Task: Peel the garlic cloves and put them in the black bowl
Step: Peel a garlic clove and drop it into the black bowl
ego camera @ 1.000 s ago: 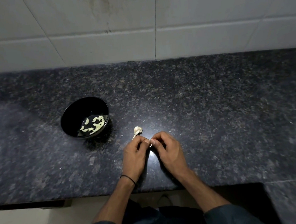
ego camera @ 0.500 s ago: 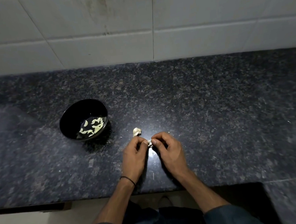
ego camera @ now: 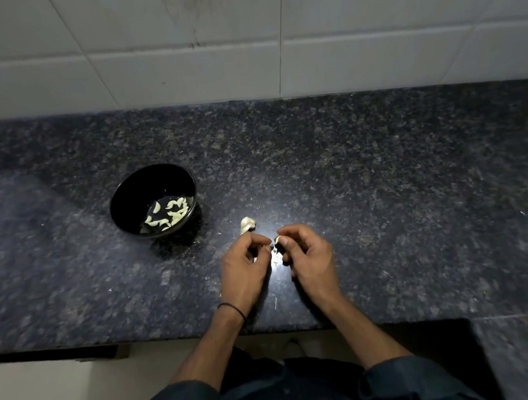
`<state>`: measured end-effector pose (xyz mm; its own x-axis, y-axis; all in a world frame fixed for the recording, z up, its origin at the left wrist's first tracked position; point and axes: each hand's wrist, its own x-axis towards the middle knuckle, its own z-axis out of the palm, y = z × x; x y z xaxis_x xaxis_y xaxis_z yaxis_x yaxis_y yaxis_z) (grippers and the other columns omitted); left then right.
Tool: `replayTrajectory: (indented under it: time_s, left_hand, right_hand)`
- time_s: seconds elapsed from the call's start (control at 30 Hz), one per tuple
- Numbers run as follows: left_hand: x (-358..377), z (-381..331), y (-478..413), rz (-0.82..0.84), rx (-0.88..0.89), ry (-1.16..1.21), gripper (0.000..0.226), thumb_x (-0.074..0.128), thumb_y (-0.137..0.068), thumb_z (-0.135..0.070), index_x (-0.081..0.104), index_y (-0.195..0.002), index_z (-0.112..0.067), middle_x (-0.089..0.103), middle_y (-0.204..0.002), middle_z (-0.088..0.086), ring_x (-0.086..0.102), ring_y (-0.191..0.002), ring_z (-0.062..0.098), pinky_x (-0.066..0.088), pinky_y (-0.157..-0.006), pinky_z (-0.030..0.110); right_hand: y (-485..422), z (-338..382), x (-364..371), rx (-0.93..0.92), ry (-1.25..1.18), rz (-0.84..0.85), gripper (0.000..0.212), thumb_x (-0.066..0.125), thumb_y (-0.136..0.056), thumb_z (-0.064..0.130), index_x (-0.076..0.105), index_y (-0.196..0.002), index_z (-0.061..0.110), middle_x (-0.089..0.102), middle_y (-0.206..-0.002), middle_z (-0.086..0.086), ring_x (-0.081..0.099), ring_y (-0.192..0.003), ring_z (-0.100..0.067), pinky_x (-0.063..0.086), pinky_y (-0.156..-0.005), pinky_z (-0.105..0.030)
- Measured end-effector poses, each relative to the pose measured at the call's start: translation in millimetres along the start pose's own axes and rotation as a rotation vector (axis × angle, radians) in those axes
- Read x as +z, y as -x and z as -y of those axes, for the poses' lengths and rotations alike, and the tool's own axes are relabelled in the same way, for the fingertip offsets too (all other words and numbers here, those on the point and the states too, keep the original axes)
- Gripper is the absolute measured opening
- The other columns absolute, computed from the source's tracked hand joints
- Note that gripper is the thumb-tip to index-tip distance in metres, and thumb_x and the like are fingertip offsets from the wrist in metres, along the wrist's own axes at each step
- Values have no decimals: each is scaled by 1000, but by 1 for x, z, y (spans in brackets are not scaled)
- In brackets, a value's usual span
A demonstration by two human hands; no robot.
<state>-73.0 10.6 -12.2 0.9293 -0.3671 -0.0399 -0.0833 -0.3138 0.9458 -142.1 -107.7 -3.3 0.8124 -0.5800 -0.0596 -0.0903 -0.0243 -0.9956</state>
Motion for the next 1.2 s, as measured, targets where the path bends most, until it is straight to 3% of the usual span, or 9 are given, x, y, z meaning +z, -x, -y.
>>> replayTrajectory:
  time_s: [0.13,0.27,0.37,0.53,0.7,0.9,1.03,1.13,1.2]
  left_hand:
    - [-2,-2,0,29,65,4,15,64,-90,-13,71,-93,-26,72,-93,-9,68,-91,13,54,-83,35]
    - [-2,-2,0,31,72,48,2,73,-89,-24,72,-89,-26,70,-91,-4,67,-86,16,55,-77,39]
    - [0,-3,-1,24,43,92,5,75,-88,-19,73,-86,-23,71,-87,-2,67,-82,15,52,-73,30]
    - [0,-2,-3,0,7,136,8,71,-88,-7,74,-86,-14,73,-87,0,68,-83,16,51,-75,24]
    - [0,0,-3,6,-31,183,7,70,-90,-7,75,-88,-12,75,-88,2,70,-85,19,53,-77,24]
    - [0,0,-3,-5,-38,172,10,67,-92,-8,74,-87,-13,75,-88,0,70,-86,16,52,-80,26]
    - [1,5,-3,-17,-34,127,13,67,-92,-14,73,-84,-21,74,-89,-4,69,-88,16,53,-84,34]
    - [0,5,-3,2,-15,93,11,66,-93,-18,72,-84,-22,73,-87,-5,68,-87,17,55,-84,37]
    - [0,4,-2,17,8,52,11,65,-93,-19,71,-84,-22,72,-86,-6,67,-86,15,54,-82,36]
  right_hand:
    - [0,1,0,17,-2,-9,9,63,-99,12,71,-101,17,68,-70,2,60,-60,-13,46,-48,-26]
    - [-2,0,1,-4,13,-2,7,65,-97,12,70,-99,16,71,-78,-1,64,-64,-17,53,-58,-30]
    - [-2,-1,1,-11,15,8,7,66,-96,12,70,-98,16,72,-80,-3,65,-65,-22,57,-63,-35]
    - [-2,0,-1,55,-23,22,8,64,-98,16,71,-96,19,68,-68,-9,57,-53,-16,45,-46,-30]
    - [-2,-2,-1,38,-7,13,9,64,-99,16,71,-97,20,67,-67,-9,58,-53,-15,46,-45,-30]
    - [-4,-3,2,-122,161,-8,23,59,-94,-2,75,-97,13,69,-98,8,68,-67,-13,56,-63,-26]
    - [-7,-8,1,-179,228,-38,25,59,-88,4,77,-101,15,65,-117,15,66,-108,-10,57,-85,-30]
    - [-6,-4,-1,-200,232,5,15,66,-93,9,76,-104,15,68,-110,9,66,-103,-8,53,-83,-21]
    - [-6,-4,-2,-188,220,27,11,67,-95,14,75,-102,17,69,-103,9,67,-97,-11,54,-82,-26]
